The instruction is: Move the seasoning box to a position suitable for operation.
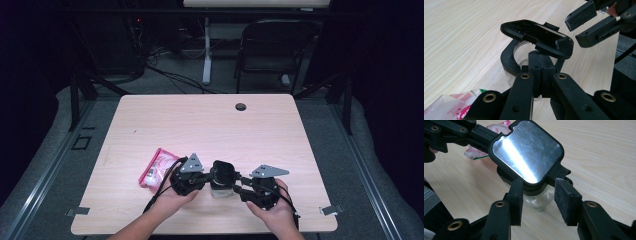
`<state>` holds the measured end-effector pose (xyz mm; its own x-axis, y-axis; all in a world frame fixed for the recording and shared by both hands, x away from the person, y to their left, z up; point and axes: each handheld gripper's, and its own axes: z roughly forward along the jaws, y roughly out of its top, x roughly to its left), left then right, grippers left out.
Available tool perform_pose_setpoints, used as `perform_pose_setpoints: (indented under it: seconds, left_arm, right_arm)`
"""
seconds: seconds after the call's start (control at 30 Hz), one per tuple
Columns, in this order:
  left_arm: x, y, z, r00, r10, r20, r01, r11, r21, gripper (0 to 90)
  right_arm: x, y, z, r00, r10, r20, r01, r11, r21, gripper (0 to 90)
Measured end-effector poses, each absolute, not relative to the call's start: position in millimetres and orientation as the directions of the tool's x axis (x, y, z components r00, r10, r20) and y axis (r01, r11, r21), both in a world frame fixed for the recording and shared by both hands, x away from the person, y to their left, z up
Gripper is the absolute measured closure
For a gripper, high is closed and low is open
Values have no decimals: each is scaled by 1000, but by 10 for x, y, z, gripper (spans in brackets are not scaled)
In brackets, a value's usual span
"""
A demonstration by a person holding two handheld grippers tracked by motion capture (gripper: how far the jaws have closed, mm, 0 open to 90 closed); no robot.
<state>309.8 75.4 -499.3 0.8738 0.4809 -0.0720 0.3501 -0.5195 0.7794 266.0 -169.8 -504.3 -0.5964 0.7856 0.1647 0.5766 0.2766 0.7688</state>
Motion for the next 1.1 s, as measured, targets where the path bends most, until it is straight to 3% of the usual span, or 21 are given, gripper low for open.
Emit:
perform_pose_setpoints:
  seconds: [0.13, 0.57, 0.93, 1.1]
  left_arm:
    - [3100, 735, -4979, 877, 475, -78, 351, -522, 778, 900]
    - [3035, 663, -4914, 889, 448, -90, 335, -507, 794, 900]
    - [3033, 667, -4941, 888, 452, -86, 335, -508, 793, 900]
    - [3027, 673, -4929, 888, 452, -87, 334, -502, 798, 900]
  right_arm:
    - [2650, -1673, -5040, -602, 783, 156, 576, 291, 764, 584]
    - [2645, -1436, -5089, -581, 811, 64, 528, 316, 789, 442]
    - [2664, -1467, -5112, -559, 825, 88, 549, 288, 785, 548]
    - [2662, -1476, -5124, -556, 826, 94, 550, 281, 786, 528]
